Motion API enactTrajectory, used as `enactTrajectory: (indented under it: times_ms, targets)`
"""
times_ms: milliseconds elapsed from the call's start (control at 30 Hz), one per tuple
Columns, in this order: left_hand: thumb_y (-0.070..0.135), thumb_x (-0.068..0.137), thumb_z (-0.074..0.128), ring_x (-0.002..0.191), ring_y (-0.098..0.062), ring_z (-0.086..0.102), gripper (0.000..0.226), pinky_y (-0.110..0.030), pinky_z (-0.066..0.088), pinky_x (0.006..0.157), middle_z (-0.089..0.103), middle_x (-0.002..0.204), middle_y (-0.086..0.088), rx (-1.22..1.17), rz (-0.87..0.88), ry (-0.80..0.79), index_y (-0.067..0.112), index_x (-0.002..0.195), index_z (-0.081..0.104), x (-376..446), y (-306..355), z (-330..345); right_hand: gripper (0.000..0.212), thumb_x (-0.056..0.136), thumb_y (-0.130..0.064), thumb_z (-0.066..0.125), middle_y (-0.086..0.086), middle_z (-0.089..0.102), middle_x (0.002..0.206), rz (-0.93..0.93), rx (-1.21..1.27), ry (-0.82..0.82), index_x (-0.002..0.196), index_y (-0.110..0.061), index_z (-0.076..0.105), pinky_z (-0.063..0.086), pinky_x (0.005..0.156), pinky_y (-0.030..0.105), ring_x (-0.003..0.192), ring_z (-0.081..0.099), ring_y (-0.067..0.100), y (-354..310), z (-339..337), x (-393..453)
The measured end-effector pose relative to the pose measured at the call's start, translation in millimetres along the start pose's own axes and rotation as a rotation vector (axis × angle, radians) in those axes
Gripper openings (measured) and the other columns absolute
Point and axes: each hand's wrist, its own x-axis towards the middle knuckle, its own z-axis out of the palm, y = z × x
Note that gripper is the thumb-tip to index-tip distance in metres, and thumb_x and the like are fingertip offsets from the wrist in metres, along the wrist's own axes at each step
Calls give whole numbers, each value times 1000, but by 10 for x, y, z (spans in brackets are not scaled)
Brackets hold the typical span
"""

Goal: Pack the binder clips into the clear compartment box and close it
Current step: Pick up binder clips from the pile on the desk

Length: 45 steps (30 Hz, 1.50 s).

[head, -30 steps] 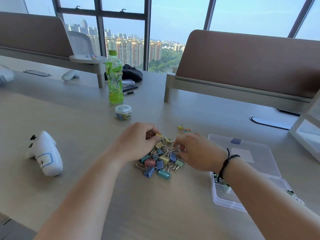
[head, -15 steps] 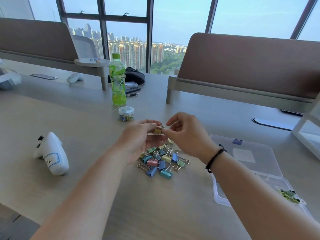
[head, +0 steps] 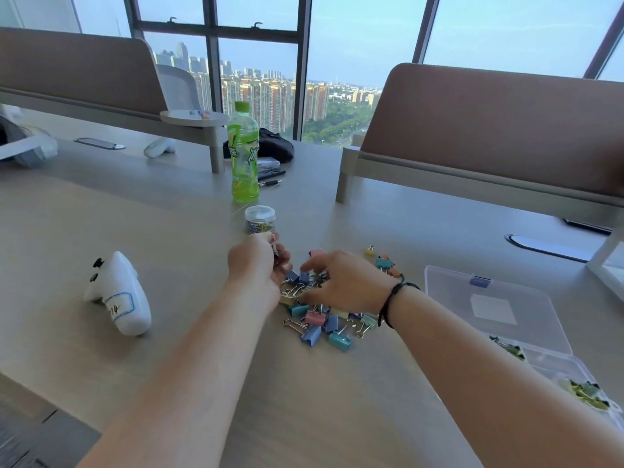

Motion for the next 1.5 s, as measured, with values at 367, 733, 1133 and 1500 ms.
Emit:
enactTrajectory:
  times_ms: [367, 733, 1133, 1500]
  targets:
    - [29, 102, 46, 51, -15, 45, 29, -20, 31, 39, 49, 68, -6, 99, -61, -57, 7, 87, 58, 57, -38, 15, 39, 86, -29, 71, -2, 60, 120, -44, -142, -41, 123, -30, 58, 51, 90, 32, 105, 57, 18, -9, -88, 37]
    - [37, 104, 42, 53, -15, 45, 40, -21, 33, 41, 49, 70, -7, 57, -38, -35, 5, 87, 60, 54, -19, 3, 39, 85, -37, 68, -1, 59, 118, -179, -223, -77, 123, -28, 66, 48, 94, 32, 112, 54, 17, -112, -149, -102]
    - [38, 104, 42, 53, -16, 44, 41, -24, 33, 46, 49, 70, -9, 74, -29, -46, 5, 87, 59, 50, -23, 4, 59, 79, -55, 71, -5, 52, 102, -187, -258, -133, 130, -26, 60, 41, 83, 27, 100, 45, 14, -182, -91, -23]
    - [38, 103, 42, 54, -17, 45, 41, -22, 34, 44, 49, 70, -9, 78, -35, -48, 5, 86, 60, 59, -29, 5, 35, 83, -36, 68, -3, 59, 104, -185, -190, -68, 115, -23, 64, 44, 80, 27, 91, 43, 11, -118, -56, -28]
